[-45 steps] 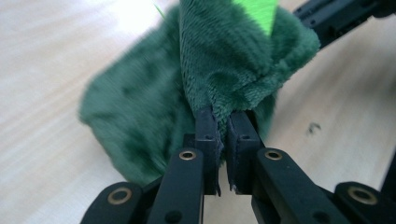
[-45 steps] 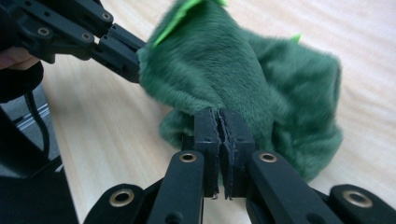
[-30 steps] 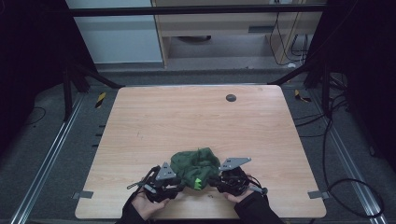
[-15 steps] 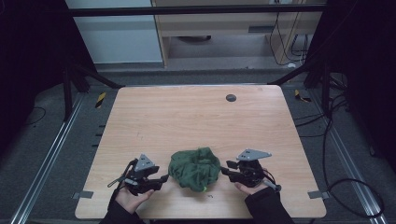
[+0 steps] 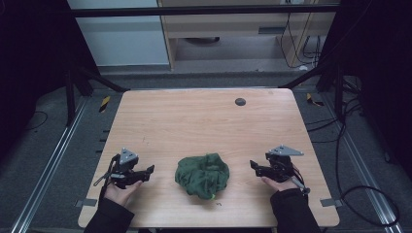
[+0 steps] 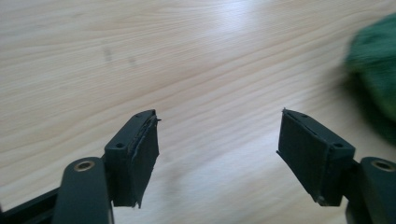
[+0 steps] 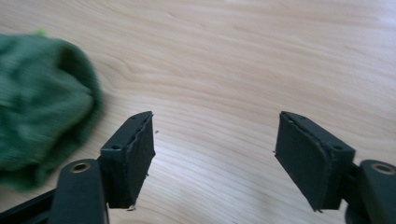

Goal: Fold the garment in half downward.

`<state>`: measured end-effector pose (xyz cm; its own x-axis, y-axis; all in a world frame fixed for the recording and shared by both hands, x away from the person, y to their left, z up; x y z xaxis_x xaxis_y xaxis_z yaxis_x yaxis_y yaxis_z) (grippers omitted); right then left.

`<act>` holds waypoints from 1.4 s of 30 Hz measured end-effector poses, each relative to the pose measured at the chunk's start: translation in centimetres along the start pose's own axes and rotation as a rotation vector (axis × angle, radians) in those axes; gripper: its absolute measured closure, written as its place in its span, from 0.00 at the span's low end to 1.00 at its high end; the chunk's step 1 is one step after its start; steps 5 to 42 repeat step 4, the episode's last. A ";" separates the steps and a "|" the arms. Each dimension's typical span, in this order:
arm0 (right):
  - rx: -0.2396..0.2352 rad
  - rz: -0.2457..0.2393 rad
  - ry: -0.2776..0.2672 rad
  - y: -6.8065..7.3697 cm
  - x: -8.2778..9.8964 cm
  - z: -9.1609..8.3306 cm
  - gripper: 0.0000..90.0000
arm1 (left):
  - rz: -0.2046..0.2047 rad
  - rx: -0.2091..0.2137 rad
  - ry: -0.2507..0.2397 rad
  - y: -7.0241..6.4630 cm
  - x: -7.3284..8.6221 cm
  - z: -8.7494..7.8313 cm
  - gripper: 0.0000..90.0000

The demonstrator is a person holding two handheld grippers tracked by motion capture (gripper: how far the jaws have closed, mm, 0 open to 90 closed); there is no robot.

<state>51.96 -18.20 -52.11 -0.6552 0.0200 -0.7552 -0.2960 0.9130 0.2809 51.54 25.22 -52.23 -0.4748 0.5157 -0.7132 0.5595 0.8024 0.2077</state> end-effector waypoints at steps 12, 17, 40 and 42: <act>0.046 -0.004 0.002 -1.5 0.1 -0.2 0.27 | -0.014 -0.024 0.011 1.2 0.8 0.1 0.28; 0.046 -0.004 0.002 -1.5 0.1 -0.2 0.27 | -0.014 -0.024 0.011 1.2 0.8 0.1 0.28; 0.046 -0.004 0.002 -1.5 0.1 -0.2 0.27 | -0.014 -0.024 0.011 1.2 0.8 0.1 0.28; 0.046 -0.004 0.002 -1.5 0.1 -0.2 0.27 | -0.014 -0.024 0.011 1.2 0.8 0.1 0.28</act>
Point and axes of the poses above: each handheld gripper's, and its own axes: z roughly forward along the jaws, x roughly out of its underside, y roughly to its left, the point moved 8 cm from there along z, roughly forward along the jaws, and after that the axes turned 13 degrees about z, right-handed, at the moved point
